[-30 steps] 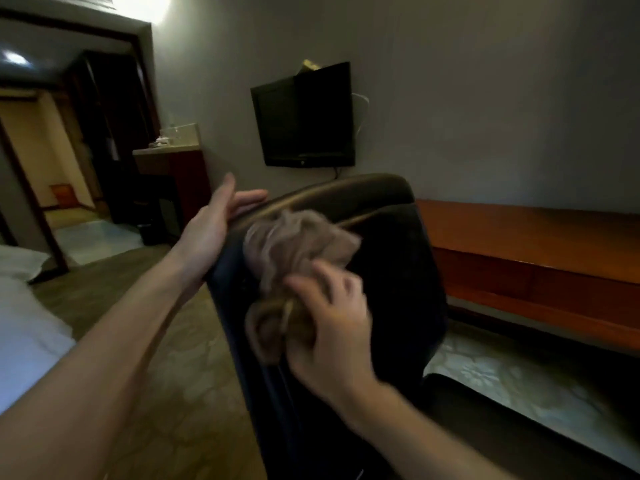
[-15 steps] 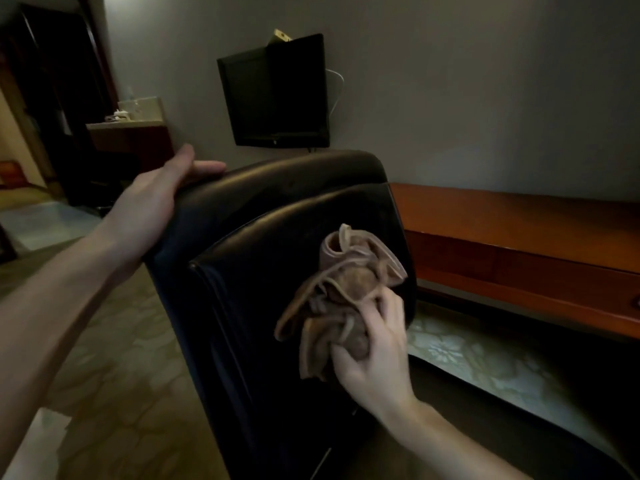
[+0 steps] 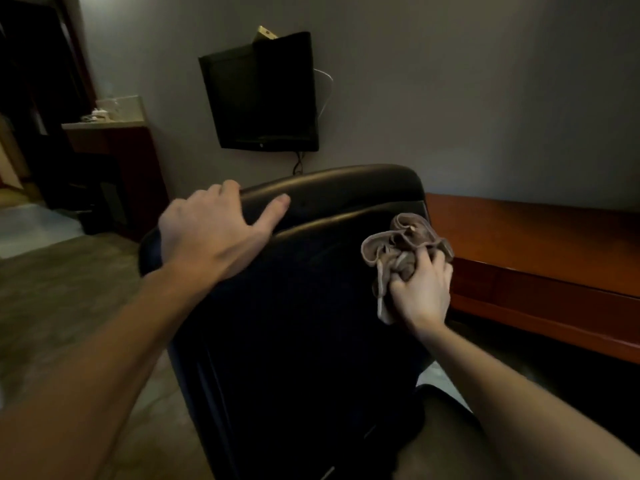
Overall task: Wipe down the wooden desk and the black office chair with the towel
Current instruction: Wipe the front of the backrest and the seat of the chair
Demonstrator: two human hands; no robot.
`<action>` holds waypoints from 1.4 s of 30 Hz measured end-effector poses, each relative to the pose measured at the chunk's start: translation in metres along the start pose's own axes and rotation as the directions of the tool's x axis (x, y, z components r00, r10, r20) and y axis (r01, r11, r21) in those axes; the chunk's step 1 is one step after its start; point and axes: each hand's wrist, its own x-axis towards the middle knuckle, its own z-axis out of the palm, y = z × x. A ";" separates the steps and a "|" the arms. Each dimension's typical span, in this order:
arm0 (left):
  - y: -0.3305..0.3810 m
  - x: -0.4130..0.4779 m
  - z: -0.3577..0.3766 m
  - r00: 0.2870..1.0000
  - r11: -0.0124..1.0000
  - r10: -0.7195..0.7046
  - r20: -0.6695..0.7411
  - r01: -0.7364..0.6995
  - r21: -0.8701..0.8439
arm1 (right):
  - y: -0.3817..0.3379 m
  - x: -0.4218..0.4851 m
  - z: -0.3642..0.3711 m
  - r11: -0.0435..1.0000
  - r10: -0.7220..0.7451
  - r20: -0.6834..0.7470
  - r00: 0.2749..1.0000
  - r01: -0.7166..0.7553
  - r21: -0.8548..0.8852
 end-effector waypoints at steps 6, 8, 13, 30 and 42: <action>0.008 0.024 0.027 0.999 0.993 0.034 -0.022 -0.036 -0.110 | 0.025 0.078 -0.018 0.992 0.128 -0.139 0.982 -0.125 0.032; 0.007 0.025 0.031 0.999 0.991 0.031 -0.027 -0.034 -0.127 | 0.020 0.095 -0.027 0.993 0.113 -0.149 0.982 -0.105 0.059; 0.018 0.034 0.037 1.000 0.990 0.020 -0.006 -0.020 -0.138 | -0.002 0.108 -0.045 0.998 0.000 -0.102 0.995 0.006 0.055; -0.008 0.022 -0.004 0.957 0.964 -0.032 0.289 0.106 -0.245 | -0.066 -0.031 -0.032 0.902 -0.260 -0.133 0.956 0.290 0.318; -0.017 0.012 0.005 0.984 0.969 -0.034 0.177 0.077 -0.237 | -0.073 -0.173 0.026 0.866 -0.472 0.134 0.872 0.430 0.255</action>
